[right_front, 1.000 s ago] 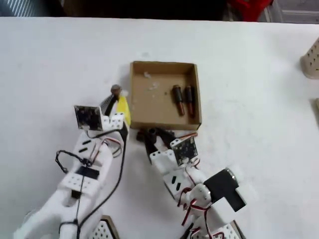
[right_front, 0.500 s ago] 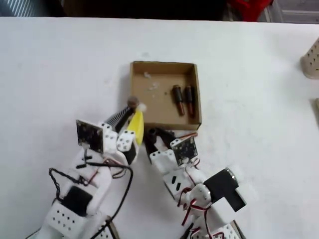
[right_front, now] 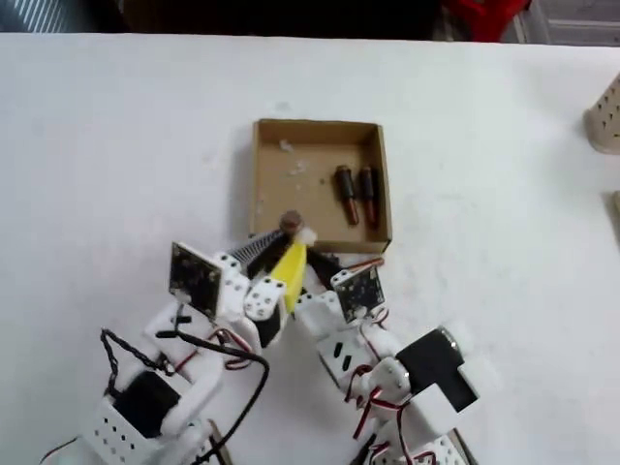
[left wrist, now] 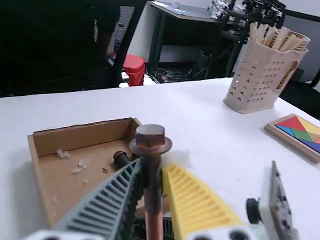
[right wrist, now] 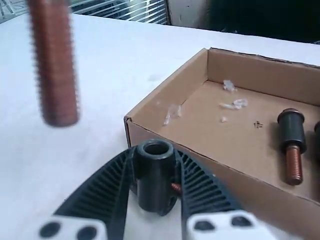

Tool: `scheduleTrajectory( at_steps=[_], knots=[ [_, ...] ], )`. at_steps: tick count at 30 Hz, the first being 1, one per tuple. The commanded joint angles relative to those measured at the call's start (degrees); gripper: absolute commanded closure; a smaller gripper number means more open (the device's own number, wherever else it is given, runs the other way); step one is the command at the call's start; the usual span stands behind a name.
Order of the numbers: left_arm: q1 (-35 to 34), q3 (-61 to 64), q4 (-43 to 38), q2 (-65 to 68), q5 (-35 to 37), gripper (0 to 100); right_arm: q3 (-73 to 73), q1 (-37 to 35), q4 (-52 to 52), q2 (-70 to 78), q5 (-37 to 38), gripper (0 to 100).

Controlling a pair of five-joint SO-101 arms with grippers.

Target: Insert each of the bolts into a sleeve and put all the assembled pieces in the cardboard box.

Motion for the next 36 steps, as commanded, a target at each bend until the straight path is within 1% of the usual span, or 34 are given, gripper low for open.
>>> scheduleTrajectory(
  at_steps=[1,4,10,15,19,22,27,32,36],
  knots=[
    [3.47,-3.52,0.09,0.66,-6.07,98,-1.14,-1.01,-0.04,-1.54,-0.62,98.2],
    [3.3,-2.37,-1.14,0.75,-8.62,98,-0.97,-1.63,-0.04,-1.54,-0.53,98.2],
    [3.03,2.73,-7.82,0.75,-9.23,98,-0.97,-1.63,-0.04,-1.54,-0.62,98.2],
    [2.59,6.59,-11.69,0.75,-9.23,98,-0.97,-1.45,-0.31,-1.54,-0.62,98.2],
    [-1.89,7.47,-14.86,0.75,-8.97,98,-0.18,-1.63,-0.4,-2.07,-0.62,98.2],
    [-3.91,7.65,-15.21,0.75,-8.88,98,0.26,-2.24,-1.63,-1.98,-0.62,98.2],
    [-4.0,10.2,-15.3,0.75,-8.79,98,1.58,-2.86,-4.35,-1.8,-0.62,98.2],
    [-4.18,11.16,-15.38,0.75,-8.79,98,1.85,-2.86,-4.79,-2.07,-0.62,98.2],
    [-4.62,12.13,-18.29,0.75,-8.79,98,2.2,-2.86,-4.79,-2.07,-0.62,98.2]
  ],
)
